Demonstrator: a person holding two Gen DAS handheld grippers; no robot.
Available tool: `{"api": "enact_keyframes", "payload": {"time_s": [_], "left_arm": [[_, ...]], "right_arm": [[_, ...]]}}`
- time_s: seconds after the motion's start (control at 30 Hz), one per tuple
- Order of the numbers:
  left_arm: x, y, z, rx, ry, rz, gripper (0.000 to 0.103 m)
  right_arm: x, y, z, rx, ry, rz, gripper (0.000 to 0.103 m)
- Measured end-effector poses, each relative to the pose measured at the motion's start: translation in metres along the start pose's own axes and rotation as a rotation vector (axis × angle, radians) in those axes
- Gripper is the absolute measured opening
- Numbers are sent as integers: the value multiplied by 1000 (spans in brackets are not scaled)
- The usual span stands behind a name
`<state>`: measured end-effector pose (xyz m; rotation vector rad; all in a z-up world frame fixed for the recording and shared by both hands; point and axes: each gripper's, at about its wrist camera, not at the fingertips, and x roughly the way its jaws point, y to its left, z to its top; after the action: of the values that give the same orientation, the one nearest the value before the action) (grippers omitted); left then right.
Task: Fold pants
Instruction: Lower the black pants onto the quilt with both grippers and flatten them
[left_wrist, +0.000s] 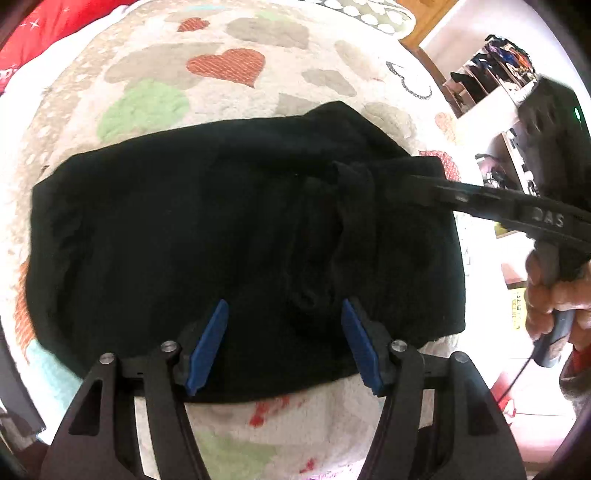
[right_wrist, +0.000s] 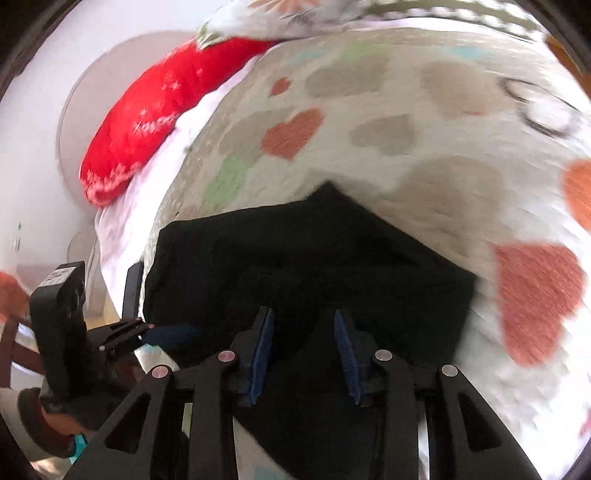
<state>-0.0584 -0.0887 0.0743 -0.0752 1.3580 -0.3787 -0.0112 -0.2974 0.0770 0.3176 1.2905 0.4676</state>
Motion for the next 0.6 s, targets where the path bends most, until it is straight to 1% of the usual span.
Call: {"api": "enact_keyframes", "payload": {"time_s": [0.1, 0.2, 0.33, 0.37, 0.43, 0.5, 0.57, 0.6], "left_arm": [[-7, -5, -6, -6, -26, 1, 63], [-5, -7, -6, -26, -44, 10, 63], [7, -8, -5, -60, -43, 26, 63], [12, -6, -6, -71, -36, 38, 63], [18, -1, -7, -104, -31, 35, 63], [17, 4, -8, -120, -45, 25, 63], [15, 3, -7, -123, -39, 23, 63], [12, 3, -7, -119, -37, 23, 63]], "right_arm": [[-7, 0, -13, 23, 7, 23, 37], [8, 16, -8, -35, 16, 17, 37], [45, 33, 15, -75, 34, 36, 37], [59, 37, 21, -89, 57, 25, 37], [80, 40, 28, -118, 100, -20, 37], [78, 39, 29, -124, 98, -16, 37], [64, 39, 27, -124, 97, -17, 37], [52, 39, 22, -127, 82, -19, 37]]}}
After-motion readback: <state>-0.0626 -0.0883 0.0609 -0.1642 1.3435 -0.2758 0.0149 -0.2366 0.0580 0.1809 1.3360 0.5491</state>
